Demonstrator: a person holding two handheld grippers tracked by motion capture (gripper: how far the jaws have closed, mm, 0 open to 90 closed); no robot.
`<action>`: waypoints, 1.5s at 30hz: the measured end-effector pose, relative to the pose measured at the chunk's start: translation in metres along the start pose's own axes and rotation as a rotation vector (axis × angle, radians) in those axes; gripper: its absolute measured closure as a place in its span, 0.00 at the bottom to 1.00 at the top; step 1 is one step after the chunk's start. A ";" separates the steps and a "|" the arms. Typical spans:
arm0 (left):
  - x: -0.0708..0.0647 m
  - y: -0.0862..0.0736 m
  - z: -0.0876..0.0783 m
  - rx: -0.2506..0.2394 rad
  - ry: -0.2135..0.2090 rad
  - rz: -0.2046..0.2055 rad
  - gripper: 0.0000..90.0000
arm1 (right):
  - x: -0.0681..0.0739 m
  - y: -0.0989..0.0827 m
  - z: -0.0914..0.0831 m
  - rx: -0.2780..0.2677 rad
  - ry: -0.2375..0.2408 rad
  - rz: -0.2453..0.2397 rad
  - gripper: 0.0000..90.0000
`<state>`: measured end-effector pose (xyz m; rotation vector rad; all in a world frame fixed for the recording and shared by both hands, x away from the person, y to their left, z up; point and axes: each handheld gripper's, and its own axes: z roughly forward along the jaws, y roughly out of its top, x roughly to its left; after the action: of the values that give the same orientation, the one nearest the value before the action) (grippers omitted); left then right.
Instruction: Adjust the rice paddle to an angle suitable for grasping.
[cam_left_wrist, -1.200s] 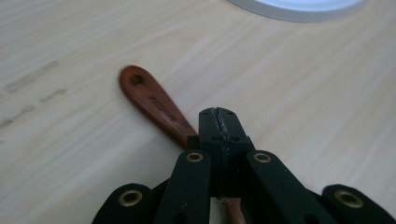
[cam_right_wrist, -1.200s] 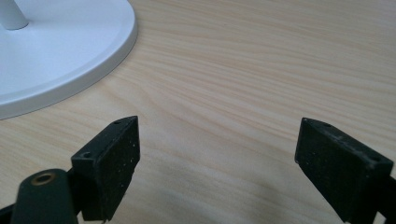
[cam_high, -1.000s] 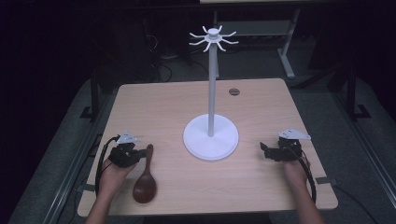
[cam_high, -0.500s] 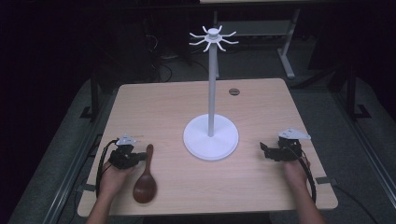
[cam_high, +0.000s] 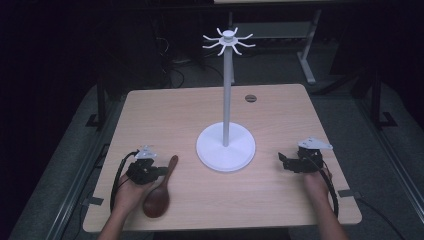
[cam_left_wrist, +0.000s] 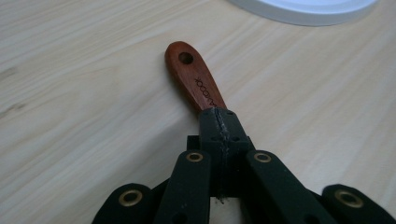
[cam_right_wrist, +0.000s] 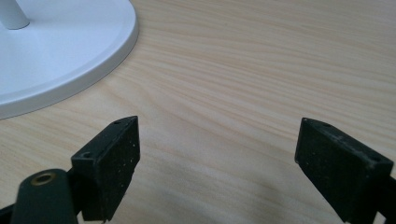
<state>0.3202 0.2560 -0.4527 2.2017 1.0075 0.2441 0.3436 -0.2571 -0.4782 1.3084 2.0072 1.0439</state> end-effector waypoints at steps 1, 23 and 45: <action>-0.005 0.002 0.002 0.012 -0.008 0.032 1.00 | 0.000 0.000 0.000 0.000 -0.001 -0.001 0.15; -0.042 0.013 0.011 0.022 -0.116 0.124 1.00 | 0.000 0.000 0.000 0.001 0.001 -0.001 0.15; -0.044 0.037 0.008 0.278 0.013 0.072 0.65 | 0.001 0.000 0.000 0.003 -0.003 -0.005 0.15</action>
<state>0.3154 0.2030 -0.4291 2.4929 1.0212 0.1587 0.3436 -0.2565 -0.4782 1.3051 2.0098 1.0369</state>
